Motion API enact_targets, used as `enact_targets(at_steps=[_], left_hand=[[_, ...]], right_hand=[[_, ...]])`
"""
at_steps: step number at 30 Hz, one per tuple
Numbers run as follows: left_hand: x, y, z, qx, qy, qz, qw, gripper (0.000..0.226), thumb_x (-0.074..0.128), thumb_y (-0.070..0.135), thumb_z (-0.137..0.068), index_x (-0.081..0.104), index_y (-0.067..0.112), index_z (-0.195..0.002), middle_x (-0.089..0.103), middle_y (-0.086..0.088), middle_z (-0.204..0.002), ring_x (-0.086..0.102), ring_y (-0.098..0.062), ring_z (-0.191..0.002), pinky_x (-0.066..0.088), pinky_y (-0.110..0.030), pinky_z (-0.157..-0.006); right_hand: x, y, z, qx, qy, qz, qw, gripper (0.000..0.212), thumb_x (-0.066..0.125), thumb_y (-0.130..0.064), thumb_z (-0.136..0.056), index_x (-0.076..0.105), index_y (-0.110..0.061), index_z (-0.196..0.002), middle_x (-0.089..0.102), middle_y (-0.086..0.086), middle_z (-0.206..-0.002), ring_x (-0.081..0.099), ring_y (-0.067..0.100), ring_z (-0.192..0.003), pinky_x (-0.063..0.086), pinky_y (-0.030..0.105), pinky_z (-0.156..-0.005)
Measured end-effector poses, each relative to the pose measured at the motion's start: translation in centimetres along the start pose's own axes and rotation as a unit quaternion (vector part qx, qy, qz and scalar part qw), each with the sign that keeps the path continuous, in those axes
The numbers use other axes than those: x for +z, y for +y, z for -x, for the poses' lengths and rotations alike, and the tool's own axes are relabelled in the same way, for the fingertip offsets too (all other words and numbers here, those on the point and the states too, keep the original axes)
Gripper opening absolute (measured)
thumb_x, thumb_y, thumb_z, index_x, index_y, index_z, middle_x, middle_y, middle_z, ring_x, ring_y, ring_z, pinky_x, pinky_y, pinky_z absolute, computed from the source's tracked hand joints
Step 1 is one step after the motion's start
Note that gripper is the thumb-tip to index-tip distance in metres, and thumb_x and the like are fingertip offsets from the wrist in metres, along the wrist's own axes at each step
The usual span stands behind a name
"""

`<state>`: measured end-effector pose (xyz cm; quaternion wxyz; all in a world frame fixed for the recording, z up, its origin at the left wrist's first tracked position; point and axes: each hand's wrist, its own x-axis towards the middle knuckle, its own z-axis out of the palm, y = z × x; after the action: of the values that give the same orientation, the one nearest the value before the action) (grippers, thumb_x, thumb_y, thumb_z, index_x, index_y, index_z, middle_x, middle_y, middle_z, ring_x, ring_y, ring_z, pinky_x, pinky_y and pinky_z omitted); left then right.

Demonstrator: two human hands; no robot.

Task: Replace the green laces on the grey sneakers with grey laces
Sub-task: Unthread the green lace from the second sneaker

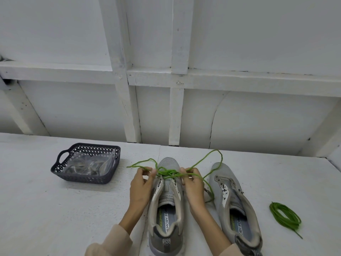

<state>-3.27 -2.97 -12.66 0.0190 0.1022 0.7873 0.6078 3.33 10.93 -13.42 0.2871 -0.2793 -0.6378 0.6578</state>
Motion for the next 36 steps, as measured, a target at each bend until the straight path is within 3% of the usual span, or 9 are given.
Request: enact_targets(at_steps=[3,8,13,18,23,26,29,33,36], left_hand=[[0.12,-0.52,0.08,0.006,-0.041,-0.042,0.998,0.019,0.066,0.031,-0.091,0.061,0.018,-0.079,0.066,0.004,-0.077,0.049,-0.006,-0.054,0.041,-0.026,-0.06],[0.0,-0.37,-0.15,-0.01,0.055,0.031,0.998,0.015,0.055,0.028,-0.098,0.055,0.021,-0.084,0.064,0.004,-0.084,0.057,-0.018,-0.074,0.047,-0.041,-0.073],[0.19,-0.63,0.02,-0.002,-0.046,-0.022,0.999,0.01,0.066,0.029,-0.091,0.063,0.023,-0.084,0.067,0.005,-0.089,0.059,-0.014,-0.074,0.047,-0.031,-0.07],[-0.02,-0.13,-0.14,-0.025,0.066,0.053,0.996,0.012,0.056,0.029,-0.097,0.057,0.022,-0.087,0.063,0.007,-0.085,0.056,-0.017,-0.073,0.044,-0.034,-0.07],[0.11,-0.54,0.1,-0.021,-0.041,0.003,0.999,0.01,0.069,0.031,-0.089,0.066,0.022,-0.086,0.069,0.006,-0.086,0.058,-0.011,-0.067,0.047,-0.031,-0.069],[0.12,-0.68,-0.02,-0.015,0.015,0.014,1.0,0.011,0.064,0.028,-0.093,0.064,0.022,-0.084,0.069,0.007,-0.088,0.059,-0.018,-0.072,0.047,-0.035,-0.072],[-0.03,-0.37,-0.11,-0.019,0.076,0.056,0.995,0.011,0.06,0.029,-0.095,0.061,0.02,-0.088,0.065,0.006,-0.089,0.056,-0.014,-0.073,0.045,-0.033,-0.071],[0.09,-0.48,0.21,-0.014,-0.029,0.016,0.999,0.008,0.067,0.03,-0.09,0.066,0.023,-0.089,0.068,0.005,-0.088,0.061,-0.014,-0.073,0.047,-0.03,-0.071],[0.22,-0.97,0.15,-0.012,-0.031,-0.024,0.999,0.01,0.065,0.029,-0.092,0.065,0.023,-0.083,0.069,0.005,-0.086,0.062,-0.016,-0.076,0.047,-0.033,-0.072]], right_hand=[[0.14,0.0,-0.1,-0.01,-0.049,0.05,0.997,0.014,0.074,-0.017,-0.084,0.066,-0.01,-0.075,0.07,0.001,-0.073,0.065,0.016,-0.071,0.049,0.028,-0.068],[-0.1,0.28,-0.15,-0.013,0.041,0.018,0.999,0.022,0.058,-0.019,-0.096,0.049,-0.017,-0.076,0.057,-0.002,-0.068,0.054,0.016,-0.062,0.042,0.03,-0.061],[0.21,0.09,0.02,-0.016,-0.055,0.062,0.996,0.024,0.074,-0.033,-0.083,0.06,-0.018,-0.071,0.067,0.006,-0.071,0.063,0.021,-0.07,0.047,0.034,-0.066],[-0.13,0.21,-0.12,-0.001,0.067,0.039,0.997,0.021,0.058,-0.027,-0.096,0.053,-0.019,-0.078,0.064,-0.001,-0.07,0.057,0.019,-0.063,0.045,0.037,-0.067],[-0.01,-0.15,0.05,0.015,-0.049,0.06,0.997,0.012,0.076,-0.025,-0.082,0.07,-0.015,-0.082,0.073,0.0,-0.08,0.067,0.019,-0.077,0.052,0.035,-0.075],[-0.05,0.04,-0.23,0.007,0.002,0.069,0.998,0.005,0.07,-0.015,-0.087,0.068,-0.013,-0.083,0.069,0.0,-0.079,0.06,0.018,-0.071,0.05,0.039,-0.073],[0.09,0.5,0.1,0.003,0.054,0.057,0.997,0.014,0.062,-0.014,-0.093,0.058,-0.006,-0.081,0.062,0.005,-0.072,0.054,0.02,-0.066,0.048,0.041,-0.069],[0.31,0.07,0.13,0.013,-0.021,0.076,0.997,0.015,0.075,-0.024,-0.083,0.069,-0.011,-0.083,0.071,0.0,-0.081,0.065,0.019,-0.078,0.05,0.034,-0.074],[0.04,-0.19,-0.28,0.004,-0.034,0.097,0.995,0.005,0.072,-0.016,-0.084,0.071,-0.012,-0.082,0.071,-0.001,-0.081,0.065,0.019,-0.079,0.05,0.038,-0.076]])
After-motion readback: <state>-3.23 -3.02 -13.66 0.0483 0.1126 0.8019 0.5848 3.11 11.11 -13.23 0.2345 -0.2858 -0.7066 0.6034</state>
